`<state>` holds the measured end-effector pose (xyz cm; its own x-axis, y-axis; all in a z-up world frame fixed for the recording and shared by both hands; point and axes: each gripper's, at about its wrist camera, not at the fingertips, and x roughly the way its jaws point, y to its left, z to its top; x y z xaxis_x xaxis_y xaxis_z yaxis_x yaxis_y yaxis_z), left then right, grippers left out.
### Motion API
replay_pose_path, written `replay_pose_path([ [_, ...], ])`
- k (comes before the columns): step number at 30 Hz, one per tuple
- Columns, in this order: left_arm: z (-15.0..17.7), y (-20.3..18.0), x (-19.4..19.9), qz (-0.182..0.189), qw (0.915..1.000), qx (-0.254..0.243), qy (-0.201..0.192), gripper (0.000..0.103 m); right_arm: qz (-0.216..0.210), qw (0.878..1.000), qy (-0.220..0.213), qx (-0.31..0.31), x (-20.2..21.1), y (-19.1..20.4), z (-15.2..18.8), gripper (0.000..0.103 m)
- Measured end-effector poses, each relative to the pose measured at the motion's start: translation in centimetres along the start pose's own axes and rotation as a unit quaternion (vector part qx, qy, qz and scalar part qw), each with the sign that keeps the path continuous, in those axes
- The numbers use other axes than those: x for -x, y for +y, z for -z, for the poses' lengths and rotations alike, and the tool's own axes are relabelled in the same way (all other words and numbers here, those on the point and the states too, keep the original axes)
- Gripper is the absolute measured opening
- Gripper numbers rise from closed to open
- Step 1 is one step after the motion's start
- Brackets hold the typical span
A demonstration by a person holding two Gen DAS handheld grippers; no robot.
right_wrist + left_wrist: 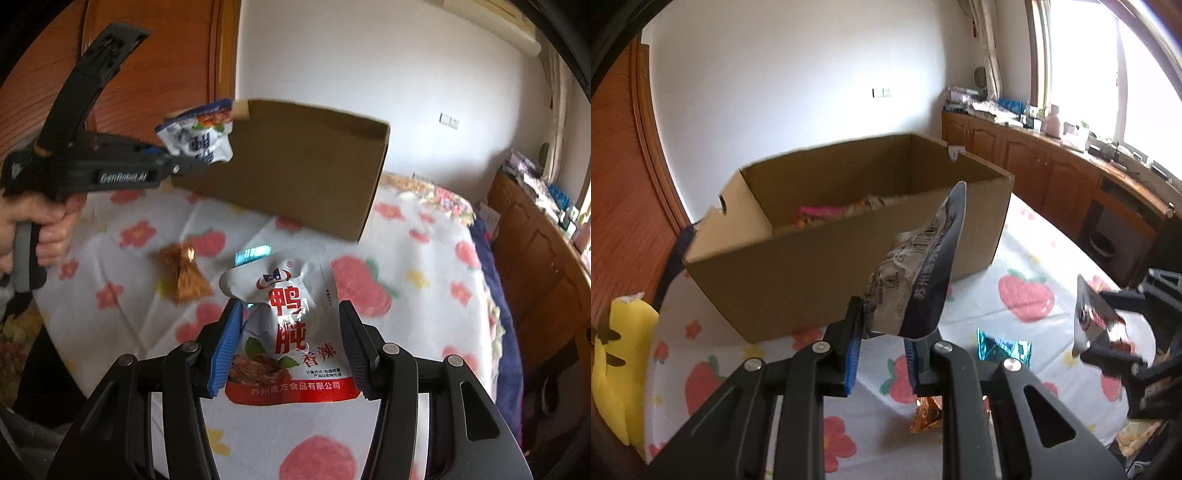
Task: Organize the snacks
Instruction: 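Carry the silver pouch into the box with the left gripper while the right carries the red-character pouch in, then open both grippers and withdraw them from the box toward the candies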
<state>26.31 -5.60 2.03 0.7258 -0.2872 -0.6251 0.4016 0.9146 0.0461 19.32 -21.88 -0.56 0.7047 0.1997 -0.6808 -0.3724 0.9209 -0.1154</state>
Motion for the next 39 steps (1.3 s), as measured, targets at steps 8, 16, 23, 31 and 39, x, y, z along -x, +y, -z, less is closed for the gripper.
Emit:
replay_pose_path([
  [8, -4.0, 1.6, 0.1, -0.014, 0.9993, -0.002, -0.036, 0.018, 0.004, 0.998, -0.057, 0.014, 0.7, -1.5, -7.6, 0.054],
  [16, -6.9, 5.2, -0.7, -0.033, 0.9981, 0.002, -0.051, 0.018, -0.017, 0.995, -0.094, 0.010, -0.9, -2.7, -14.9, 0.054],
  [23, -8.7, 7.7, -3.8, -0.041, 0.9979, 0.020, -0.046, 0.018, -0.032, 0.995, -0.091, 0.010, -4.6, -2.9, -18.3, 0.054],
  [31, -8.3, 8.4, -7.4, -0.048, 0.9979, 0.036, -0.024, 0.027, -0.043, 0.997, -0.055, -0.010, -10.4, -3.4, -18.8, 0.055],
  [39, -8.0, 8.2, -7.2, -0.043, 0.9976, 0.049, -0.023, 0.045, -0.058, 0.997, -0.034, -0.025, -12.5, -3.9, -18.8, 0.061],
])
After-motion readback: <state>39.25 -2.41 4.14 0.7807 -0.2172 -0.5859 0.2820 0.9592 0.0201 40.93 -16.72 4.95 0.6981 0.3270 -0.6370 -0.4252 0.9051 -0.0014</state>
